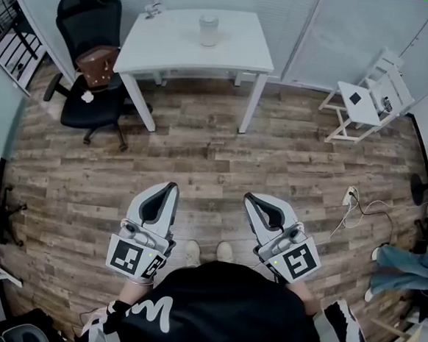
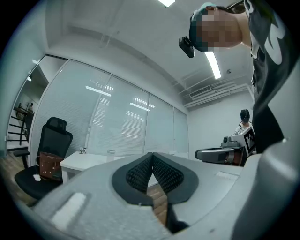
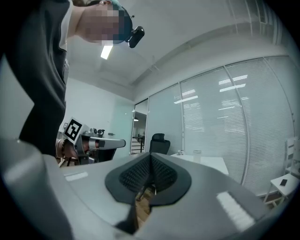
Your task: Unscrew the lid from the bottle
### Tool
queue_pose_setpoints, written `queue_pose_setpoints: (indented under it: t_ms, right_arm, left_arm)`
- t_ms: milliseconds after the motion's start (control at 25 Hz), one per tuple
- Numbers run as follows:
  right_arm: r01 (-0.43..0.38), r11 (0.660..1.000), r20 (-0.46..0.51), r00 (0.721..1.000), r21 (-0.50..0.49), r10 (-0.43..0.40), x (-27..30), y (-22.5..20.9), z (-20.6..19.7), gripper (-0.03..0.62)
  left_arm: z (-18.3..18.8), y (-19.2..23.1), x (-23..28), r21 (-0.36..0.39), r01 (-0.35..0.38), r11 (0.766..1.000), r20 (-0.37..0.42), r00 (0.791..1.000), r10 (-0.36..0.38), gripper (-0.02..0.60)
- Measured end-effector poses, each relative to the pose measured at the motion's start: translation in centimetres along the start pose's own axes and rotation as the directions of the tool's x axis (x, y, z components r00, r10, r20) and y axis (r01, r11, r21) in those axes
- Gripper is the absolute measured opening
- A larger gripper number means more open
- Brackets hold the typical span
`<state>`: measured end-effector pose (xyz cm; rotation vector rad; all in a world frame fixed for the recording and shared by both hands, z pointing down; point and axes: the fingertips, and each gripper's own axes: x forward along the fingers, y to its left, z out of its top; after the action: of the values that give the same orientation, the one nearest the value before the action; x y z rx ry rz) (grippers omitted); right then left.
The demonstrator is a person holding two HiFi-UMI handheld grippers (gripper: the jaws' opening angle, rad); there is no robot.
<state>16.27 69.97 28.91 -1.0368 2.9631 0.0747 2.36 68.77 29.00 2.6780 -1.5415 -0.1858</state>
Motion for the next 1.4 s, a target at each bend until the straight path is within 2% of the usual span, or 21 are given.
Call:
queue_pose_setpoints:
  t_ms: [280, 640, 880, 1080, 1240, 1400]
  right_arm:
    - [0.007, 1.000, 0.001, 1.000, -0.003, -0.007, 1.3, 1.4, 0.0, 0.002]
    - [0.100, 0.995, 0.033, 0.994, 0.019, -0.100, 3.0, 2.7, -0.4, 0.002]
    - [0.150, 0.988, 0.012, 0.988, 0.030, -0.151, 3.0, 4.2, -1.5, 0.002]
    - [0.172, 0.985, -0.002, 0.985, 0.033, -0.172, 3.1, 3.9, -1.7, 0.002]
    - [0.162, 0.987, -0.015, 0.987, 0.012, -0.162, 3.3, 3.5, -2.1, 0.002]
    - [0.161, 0.987, -0.007, 0.987, 0.023, -0.161, 4.2, 2.2, -2.6, 0.002]
  left_arm:
    - [0.3, 1.4, -1.2, 0.019, 0.001, 1.000, -0.002, 1.000, -0.001, 0.002]
    - [0.2, 4.2, -2.7, 0.022, 0.048, 0.999, 0.001, 0.999, -0.048, 0.002]
    - [-0.9, 5.5, -3.6, 0.015, 0.079, 0.997, -0.018, 0.997, -0.079, 0.003]
    - [-0.6, 5.7, -3.2, 0.020, 0.102, 0.995, -0.009, 0.995, -0.102, 0.002]
    - [-1.0, 6.1, -2.8, 0.004, 0.099, 0.995, -0.012, 0.995, -0.099, 0.002]
    - [-0.5, 7.6, -2.1, 0.029, 0.064, 0.998, -0.009, 0.998, -0.064, 0.002]
